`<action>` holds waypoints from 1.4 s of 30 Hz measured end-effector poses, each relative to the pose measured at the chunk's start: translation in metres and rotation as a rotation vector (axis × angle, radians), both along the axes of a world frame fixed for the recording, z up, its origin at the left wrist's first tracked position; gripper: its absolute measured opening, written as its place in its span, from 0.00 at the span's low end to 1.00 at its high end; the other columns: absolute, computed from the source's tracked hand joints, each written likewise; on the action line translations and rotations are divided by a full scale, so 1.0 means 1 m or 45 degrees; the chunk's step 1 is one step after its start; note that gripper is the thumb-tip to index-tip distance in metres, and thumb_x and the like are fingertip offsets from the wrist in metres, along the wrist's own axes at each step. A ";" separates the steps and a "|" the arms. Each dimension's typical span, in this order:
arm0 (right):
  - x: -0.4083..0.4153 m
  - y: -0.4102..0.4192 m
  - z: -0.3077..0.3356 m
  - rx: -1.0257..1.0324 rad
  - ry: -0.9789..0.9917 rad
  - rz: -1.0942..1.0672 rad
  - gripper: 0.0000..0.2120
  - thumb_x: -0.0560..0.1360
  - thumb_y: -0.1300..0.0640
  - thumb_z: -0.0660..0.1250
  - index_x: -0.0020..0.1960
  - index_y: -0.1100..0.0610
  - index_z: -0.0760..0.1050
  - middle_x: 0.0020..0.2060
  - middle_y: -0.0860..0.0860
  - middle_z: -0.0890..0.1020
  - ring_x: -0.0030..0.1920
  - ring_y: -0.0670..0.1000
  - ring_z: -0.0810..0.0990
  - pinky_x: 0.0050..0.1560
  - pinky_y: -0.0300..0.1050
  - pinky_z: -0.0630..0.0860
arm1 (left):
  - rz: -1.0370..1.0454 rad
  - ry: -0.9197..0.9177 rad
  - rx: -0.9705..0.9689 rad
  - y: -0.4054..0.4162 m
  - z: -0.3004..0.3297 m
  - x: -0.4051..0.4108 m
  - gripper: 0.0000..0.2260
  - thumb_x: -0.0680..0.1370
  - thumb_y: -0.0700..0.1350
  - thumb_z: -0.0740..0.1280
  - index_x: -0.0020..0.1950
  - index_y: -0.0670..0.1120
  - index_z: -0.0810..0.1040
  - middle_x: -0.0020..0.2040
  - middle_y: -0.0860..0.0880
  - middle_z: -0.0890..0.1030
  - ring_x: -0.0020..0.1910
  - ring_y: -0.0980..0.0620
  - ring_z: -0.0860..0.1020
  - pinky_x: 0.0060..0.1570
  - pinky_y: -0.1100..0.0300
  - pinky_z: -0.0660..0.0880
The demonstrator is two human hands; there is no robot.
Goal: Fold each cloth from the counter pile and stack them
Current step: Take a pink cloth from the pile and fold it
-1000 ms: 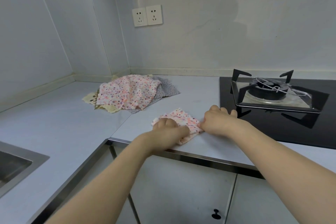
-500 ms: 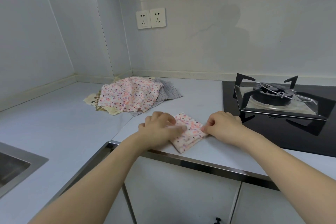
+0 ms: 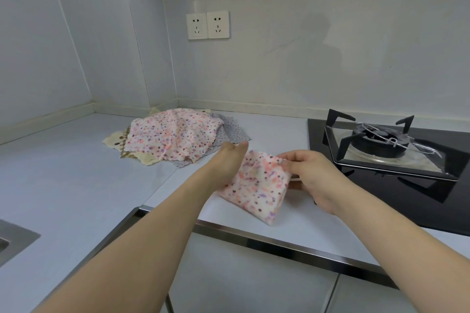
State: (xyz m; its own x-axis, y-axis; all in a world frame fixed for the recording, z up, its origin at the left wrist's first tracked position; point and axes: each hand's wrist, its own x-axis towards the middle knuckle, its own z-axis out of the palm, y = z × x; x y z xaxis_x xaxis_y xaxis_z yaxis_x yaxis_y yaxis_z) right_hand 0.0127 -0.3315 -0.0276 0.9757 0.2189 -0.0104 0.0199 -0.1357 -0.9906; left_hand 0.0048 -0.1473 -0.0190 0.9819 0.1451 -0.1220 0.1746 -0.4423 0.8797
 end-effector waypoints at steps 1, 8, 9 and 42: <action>0.002 0.001 -0.001 0.032 0.017 -0.034 0.07 0.79 0.64 0.62 0.50 0.60 0.79 0.45 0.56 0.83 0.42 0.52 0.81 0.43 0.45 0.79 | -0.067 0.025 -0.033 -0.001 0.000 0.000 0.19 0.81 0.61 0.53 0.60 0.49 0.72 0.50 0.50 0.72 0.47 0.52 0.73 0.46 0.56 0.66; 0.004 0.015 0.001 0.267 0.169 -0.325 0.09 0.80 0.55 0.60 0.46 0.59 0.74 0.41 0.53 0.81 0.43 0.54 0.80 0.49 0.49 0.76 | -0.016 -0.343 -0.112 -0.015 -0.007 -0.010 0.09 0.83 0.52 0.56 0.48 0.49 0.69 0.38 0.52 0.68 0.31 0.57 0.67 0.31 0.64 0.66; 0.003 0.019 0.002 0.233 0.190 -0.329 0.12 0.81 0.51 0.59 0.46 0.58 0.73 0.42 0.53 0.80 0.42 0.53 0.79 0.45 0.47 0.76 | -0.010 -0.412 -0.111 -0.017 -0.009 -0.011 0.10 0.84 0.53 0.55 0.51 0.47 0.69 0.37 0.53 0.66 0.28 0.58 0.65 0.27 0.66 0.65; -0.019 -0.009 0.057 0.053 -0.121 -0.432 0.16 0.81 0.44 0.54 0.56 0.55 0.72 0.49 0.52 0.78 0.49 0.54 0.80 0.51 0.53 0.80 | 0.110 -0.383 -0.367 -0.042 0.059 -0.039 0.11 0.81 0.52 0.61 0.43 0.47 0.70 0.41 0.44 0.73 0.41 0.46 0.73 0.42 0.52 0.71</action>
